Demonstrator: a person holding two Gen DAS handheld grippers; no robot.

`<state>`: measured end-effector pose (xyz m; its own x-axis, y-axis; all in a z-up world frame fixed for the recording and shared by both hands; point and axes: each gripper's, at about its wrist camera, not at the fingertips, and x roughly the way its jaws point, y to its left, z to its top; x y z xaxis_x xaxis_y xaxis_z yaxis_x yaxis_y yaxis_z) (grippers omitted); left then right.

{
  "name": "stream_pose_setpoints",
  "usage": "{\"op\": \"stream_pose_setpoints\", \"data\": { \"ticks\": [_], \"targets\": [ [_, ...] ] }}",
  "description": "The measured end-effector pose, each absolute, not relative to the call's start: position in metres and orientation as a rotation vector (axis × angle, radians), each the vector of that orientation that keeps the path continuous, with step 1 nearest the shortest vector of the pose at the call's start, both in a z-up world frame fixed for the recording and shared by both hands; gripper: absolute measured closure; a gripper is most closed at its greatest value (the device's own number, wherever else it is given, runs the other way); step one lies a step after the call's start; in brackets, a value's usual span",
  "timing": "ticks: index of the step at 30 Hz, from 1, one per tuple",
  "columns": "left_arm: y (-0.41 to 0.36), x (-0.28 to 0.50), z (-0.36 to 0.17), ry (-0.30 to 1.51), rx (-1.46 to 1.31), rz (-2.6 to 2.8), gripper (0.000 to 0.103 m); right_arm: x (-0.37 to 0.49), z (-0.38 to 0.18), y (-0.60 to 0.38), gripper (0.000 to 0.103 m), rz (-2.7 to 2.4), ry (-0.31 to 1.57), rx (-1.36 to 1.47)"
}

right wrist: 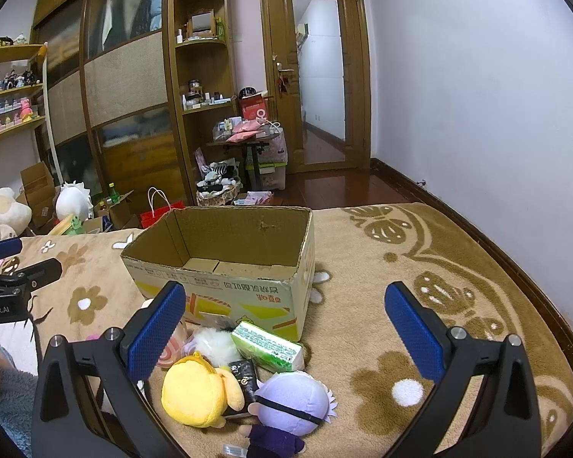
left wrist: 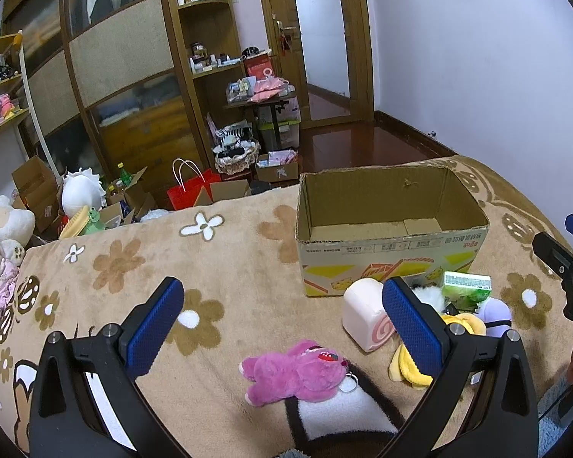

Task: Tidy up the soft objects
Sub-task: 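Lower the left tool onto the pink bear while the right tool approaches the yellow dog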

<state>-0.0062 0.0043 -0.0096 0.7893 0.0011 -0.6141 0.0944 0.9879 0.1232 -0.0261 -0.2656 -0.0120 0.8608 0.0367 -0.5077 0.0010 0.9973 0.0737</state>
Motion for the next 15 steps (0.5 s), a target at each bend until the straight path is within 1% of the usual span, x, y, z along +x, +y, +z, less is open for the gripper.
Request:
{"op": "stream_pose_setpoints", "data": {
  "ticks": [3,10,15],
  "targets": [
    [0.006,-0.006,-0.017,0.689,0.151,-0.053,0.0,-0.024,-0.015,-0.267,0.0,0.019,0.542,0.074],
    [0.005,0.022,-0.026,0.796,0.129,-0.069,0.0,-0.019,-0.016,-0.265,0.0,0.019,0.574,0.079],
    [0.005,0.038,-0.023,0.809,0.102,-0.06,0.0,-0.013,-0.016,-0.264,0.0,0.042,0.596,0.091]
  ]
}}
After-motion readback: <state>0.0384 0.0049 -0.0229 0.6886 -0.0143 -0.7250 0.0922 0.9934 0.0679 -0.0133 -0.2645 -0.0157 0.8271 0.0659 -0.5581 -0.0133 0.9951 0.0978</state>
